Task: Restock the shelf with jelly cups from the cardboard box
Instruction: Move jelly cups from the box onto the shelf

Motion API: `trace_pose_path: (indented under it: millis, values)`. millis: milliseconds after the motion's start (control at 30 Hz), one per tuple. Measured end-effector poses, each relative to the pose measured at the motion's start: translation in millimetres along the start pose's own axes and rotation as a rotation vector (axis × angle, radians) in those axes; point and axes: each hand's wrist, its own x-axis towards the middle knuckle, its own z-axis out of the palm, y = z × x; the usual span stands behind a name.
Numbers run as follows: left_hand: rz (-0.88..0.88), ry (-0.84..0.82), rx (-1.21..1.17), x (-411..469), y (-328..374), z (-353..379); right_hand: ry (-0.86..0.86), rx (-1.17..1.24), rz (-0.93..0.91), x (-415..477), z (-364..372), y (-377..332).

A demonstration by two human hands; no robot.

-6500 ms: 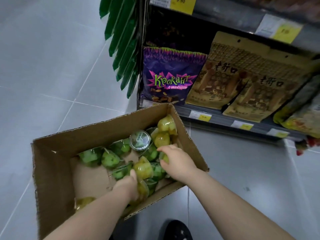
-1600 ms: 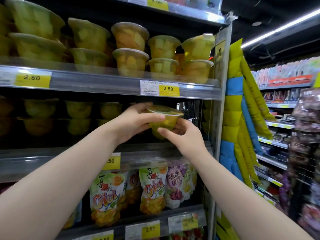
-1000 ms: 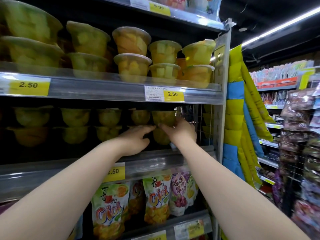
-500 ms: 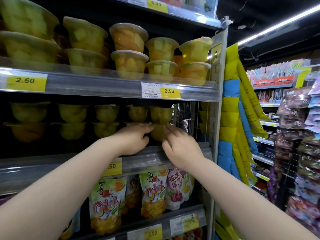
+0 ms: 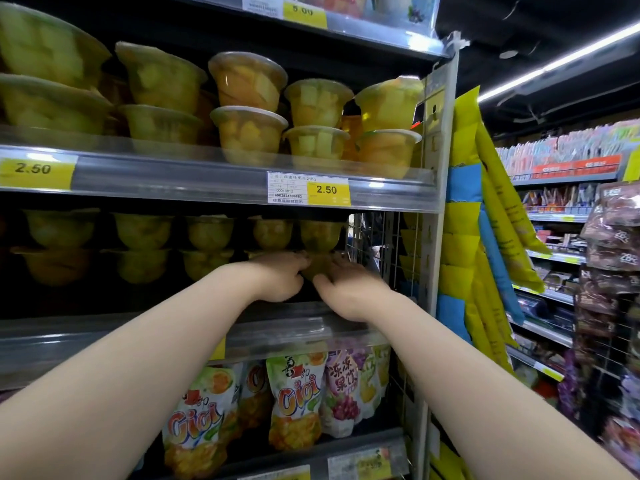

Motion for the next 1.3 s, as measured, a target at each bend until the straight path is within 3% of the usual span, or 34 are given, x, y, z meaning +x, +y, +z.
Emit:
trace_pose_path:
  millis: [233, 433, 700, 867, 1300]
  values:
    - [-0.046, -0.019, 0.020, 13, -1, 0, -0.072, 0.105, -0.011, 21, 4, 13]
    - [-0.113, 0.005, 0.024, 5, -2, 4, -0.018, 0.191, -0.053, 26, 12, 19]
    - [-0.169, 0.270, 0.006, -89, -8, 10, 0.384, -0.008, -0.103, -22, 23, -3]
    - [-0.324, 0.144, 0.250, -164, -28, 10, 0.343, 0.031, -0.266, -66, 34, -53]
    - [-0.564, -0.164, 0.232, -438, -91, 37, -0.017, 0.111, -0.389, -226, 102, -228]
